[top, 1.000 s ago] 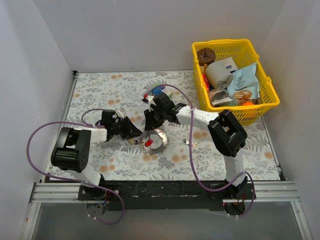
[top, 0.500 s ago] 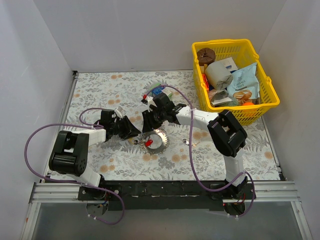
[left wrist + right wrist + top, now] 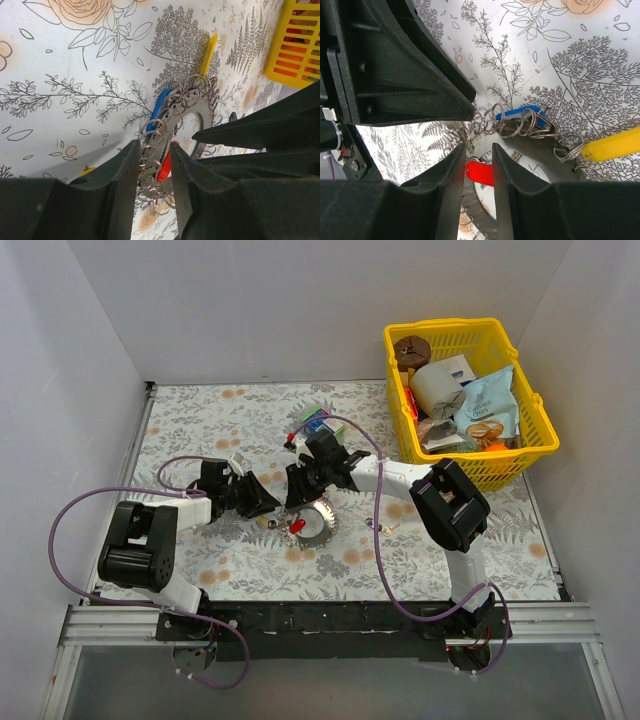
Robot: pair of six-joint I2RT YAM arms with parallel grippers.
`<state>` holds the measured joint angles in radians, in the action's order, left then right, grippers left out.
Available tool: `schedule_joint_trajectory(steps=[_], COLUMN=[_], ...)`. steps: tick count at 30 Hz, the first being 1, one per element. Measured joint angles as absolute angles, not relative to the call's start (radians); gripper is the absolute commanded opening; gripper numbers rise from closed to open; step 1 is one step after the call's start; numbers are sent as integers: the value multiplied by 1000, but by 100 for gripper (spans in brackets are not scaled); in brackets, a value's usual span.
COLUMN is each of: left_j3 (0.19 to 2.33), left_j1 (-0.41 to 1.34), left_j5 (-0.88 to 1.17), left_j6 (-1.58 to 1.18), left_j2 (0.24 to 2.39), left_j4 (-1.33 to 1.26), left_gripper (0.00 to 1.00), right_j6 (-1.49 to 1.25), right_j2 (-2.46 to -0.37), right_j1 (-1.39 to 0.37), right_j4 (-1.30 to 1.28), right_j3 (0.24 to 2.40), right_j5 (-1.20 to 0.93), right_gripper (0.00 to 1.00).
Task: Put the keys on the keyring
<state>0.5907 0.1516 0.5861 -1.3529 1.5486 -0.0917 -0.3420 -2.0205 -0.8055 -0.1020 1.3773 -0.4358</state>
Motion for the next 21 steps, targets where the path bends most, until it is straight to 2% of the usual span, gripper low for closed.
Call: schedule_joint_trajectory(steps=[11,16,21], left_j3=[590,564,547], left_j1=[152,165,243], left_j5=[564,538,507], left_j6=[-1327,-1321,-1332], left_j2=[1457,1333,1260], left_j4=[-23,39,101], left_gripper=[26,9,0], right_j6=[-300,-272,-251], right_j2=[-2019,-2009,-2009], right_j1=[-736,-679,-659], right_j4=[-160,-200,-247], right_j3=[1375,1361,1360], right_j5=[-314,-236,-173], right_gripper=[32,30,23])
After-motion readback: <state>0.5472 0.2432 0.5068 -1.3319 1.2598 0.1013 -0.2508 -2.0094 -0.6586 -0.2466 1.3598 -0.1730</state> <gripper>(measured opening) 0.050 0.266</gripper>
